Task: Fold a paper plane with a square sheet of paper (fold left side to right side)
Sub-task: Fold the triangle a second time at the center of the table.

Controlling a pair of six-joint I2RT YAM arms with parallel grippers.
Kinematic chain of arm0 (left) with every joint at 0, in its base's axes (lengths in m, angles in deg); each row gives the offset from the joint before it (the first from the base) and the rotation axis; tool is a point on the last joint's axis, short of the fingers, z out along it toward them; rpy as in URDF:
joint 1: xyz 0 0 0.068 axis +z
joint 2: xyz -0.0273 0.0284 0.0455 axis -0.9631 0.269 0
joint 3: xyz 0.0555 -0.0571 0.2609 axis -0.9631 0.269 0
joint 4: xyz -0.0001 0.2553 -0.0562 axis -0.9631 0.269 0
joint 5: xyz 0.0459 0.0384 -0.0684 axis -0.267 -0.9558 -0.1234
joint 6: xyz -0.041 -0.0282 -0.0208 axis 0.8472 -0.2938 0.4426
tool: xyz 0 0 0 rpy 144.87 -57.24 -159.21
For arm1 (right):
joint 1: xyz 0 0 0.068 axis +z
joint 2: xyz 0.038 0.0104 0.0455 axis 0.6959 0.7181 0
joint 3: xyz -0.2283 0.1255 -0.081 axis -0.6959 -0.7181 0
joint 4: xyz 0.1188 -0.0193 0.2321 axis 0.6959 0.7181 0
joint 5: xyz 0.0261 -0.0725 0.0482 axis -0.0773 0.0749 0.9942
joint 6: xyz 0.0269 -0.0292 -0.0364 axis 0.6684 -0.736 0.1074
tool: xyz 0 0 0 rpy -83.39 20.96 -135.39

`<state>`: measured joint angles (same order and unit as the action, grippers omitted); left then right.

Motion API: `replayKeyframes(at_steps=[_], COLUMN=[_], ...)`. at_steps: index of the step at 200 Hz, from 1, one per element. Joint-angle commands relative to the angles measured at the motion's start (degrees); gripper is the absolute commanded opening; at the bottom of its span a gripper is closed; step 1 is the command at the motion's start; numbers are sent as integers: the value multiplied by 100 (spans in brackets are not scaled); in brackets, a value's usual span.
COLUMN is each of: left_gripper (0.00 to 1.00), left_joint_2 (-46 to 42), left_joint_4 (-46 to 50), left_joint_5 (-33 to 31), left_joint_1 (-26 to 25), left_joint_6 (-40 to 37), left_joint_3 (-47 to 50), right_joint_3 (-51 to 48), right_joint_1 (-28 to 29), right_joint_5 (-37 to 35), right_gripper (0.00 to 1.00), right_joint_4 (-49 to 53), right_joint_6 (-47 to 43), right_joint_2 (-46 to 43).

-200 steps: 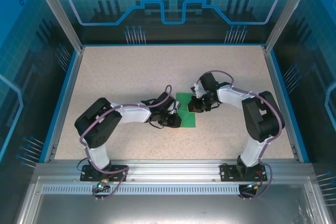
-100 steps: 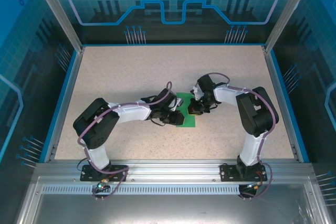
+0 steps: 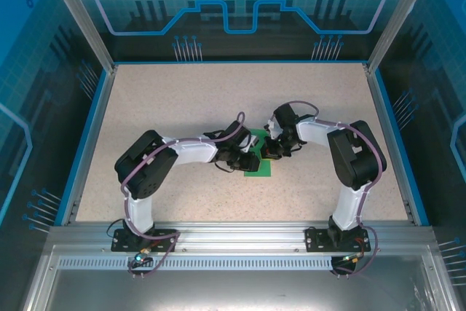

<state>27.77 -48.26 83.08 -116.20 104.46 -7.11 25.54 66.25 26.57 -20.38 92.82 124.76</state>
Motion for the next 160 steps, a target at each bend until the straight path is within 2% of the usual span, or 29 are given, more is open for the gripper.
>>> replayKeyframes(at_steps=[1,104,152,160], left_gripper=[22,23,24,26], left_joint_2=[26,-842,-1428,-1562], left_joint_4=[198,108,-111,-173], left_joint_5=[165,178,366,410], left_joint_1=[20,148,398,454], left_joint_6=[-170,-29,99,122], left_joint_3=[-11,1460,1809,1813], right_joint_3=[-49,-21,-165,-208], right_joint_1=[20,17,17,17], right_joint_5=[-334,-369,94,154], right_gripper=[0,0,0,3], right_joint_4=[308,334,-126,-250], right_joint_6=[-14,-47,20,47], right_joint_2=[87,122,-183,-328])
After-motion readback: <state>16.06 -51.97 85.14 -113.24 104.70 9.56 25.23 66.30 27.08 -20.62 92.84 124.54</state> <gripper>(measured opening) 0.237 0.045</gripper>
